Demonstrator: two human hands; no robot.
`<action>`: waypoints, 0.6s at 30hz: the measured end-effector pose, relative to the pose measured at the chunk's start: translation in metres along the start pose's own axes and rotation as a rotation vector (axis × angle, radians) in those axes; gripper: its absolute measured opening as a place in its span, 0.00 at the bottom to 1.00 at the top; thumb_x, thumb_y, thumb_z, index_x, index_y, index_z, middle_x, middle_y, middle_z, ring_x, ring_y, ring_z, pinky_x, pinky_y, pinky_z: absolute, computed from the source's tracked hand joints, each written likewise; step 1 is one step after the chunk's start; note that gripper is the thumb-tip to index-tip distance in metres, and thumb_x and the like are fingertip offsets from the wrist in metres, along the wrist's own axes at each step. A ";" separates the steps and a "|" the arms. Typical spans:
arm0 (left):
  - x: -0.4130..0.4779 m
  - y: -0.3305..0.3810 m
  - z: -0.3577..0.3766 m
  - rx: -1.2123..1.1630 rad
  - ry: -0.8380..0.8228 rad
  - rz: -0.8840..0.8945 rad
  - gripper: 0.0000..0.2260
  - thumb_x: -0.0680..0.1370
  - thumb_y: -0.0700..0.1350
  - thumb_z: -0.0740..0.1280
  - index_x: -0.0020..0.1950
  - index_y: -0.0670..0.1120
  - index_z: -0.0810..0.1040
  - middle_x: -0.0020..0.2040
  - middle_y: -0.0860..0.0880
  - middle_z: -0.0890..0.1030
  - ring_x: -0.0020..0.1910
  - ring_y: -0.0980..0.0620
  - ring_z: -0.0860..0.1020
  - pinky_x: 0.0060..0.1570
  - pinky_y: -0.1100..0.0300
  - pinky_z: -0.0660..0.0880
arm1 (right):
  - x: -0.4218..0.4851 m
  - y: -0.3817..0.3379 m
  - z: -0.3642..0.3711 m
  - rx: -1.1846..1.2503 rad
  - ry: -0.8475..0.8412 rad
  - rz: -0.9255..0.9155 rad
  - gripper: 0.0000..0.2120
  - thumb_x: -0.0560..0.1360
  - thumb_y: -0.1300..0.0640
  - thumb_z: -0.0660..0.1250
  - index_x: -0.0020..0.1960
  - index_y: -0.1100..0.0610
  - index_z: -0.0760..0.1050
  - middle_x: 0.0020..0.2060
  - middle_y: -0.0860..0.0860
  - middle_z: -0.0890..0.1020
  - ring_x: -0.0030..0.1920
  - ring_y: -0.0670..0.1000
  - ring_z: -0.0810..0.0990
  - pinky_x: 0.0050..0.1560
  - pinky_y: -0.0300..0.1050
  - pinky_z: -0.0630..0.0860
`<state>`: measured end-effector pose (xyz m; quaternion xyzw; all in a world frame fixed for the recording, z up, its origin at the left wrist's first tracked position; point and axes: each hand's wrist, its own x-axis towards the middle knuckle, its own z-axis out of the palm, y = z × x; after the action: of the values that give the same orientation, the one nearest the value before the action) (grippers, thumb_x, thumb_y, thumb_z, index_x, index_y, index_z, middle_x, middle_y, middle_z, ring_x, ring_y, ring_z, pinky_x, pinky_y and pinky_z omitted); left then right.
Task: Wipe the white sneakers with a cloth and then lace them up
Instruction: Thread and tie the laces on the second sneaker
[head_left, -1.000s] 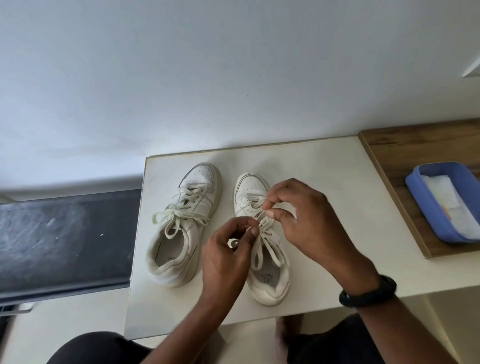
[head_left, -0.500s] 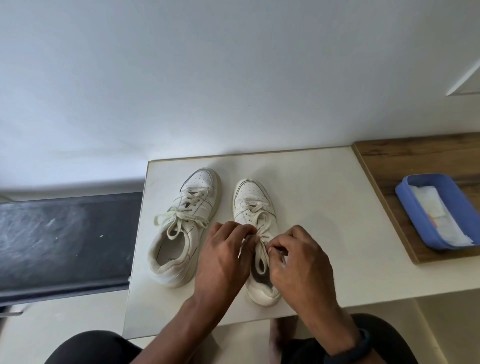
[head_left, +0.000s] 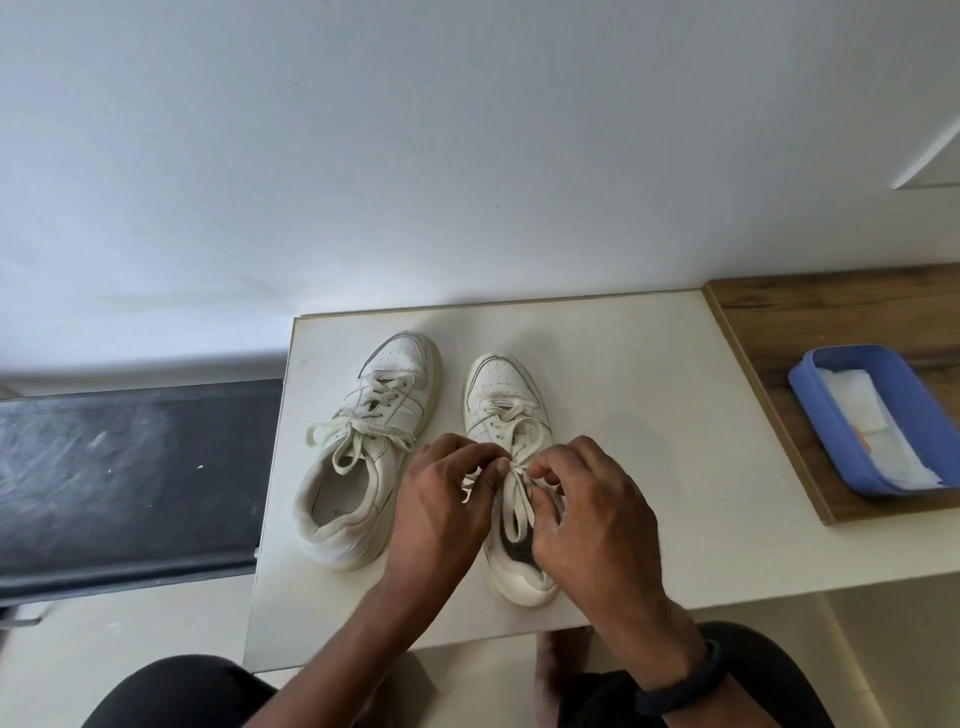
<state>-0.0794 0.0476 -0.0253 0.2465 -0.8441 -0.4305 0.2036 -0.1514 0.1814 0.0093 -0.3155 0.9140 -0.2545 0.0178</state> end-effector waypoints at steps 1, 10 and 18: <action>0.000 -0.001 0.000 -0.018 -0.004 -0.017 0.04 0.79 0.48 0.71 0.51 0.53 0.86 0.46 0.59 0.80 0.48 0.55 0.79 0.46 0.48 0.79 | 0.001 0.001 0.001 0.008 0.002 -0.005 0.08 0.73 0.55 0.73 0.49 0.48 0.76 0.45 0.44 0.77 0.43 0.47 0.79 0.42 0.47 0.81; 0.001 0.001 -0.002 -0.064 -0.004 -0.041 0.03 0.78 0.47 0.73 0.50 0.53 0.87 0.45 0.59 0.81 0.46 0.57 0.80 0.44 0.53 0.80 | 0.008 0.004 0.003 -0.058 0.027 -0.100 0.06 0.75 0.54 0.71 0.52 0.50 0.80 0.48 0.45 0.80 0.43 0.49 0.80 0.45 0.47 0.79; 0.002 -0.002 -0.003 0.019 -0.037 0.074 0.08 0.79 0.53 0.67 0.51 0.54 0.86 0.46 0.59 0.79 0.48 0.54 0.79 0.44 0.51 0.80 | 0.009 0.000 0.005 0.040 0.045 -0.004 0.05 0.71 0.55 0.72 0.46 0.49 0.77 0.42 0.44 0.80 0.39 0.47 0.79 0.40 0.47 0.80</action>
<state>-0.0791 0.0435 -0.0255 0.2093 -0.8603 -0.4190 0.2013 -0.1576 0.1737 0.0064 -0.3112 0.9082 -0.2799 0.0032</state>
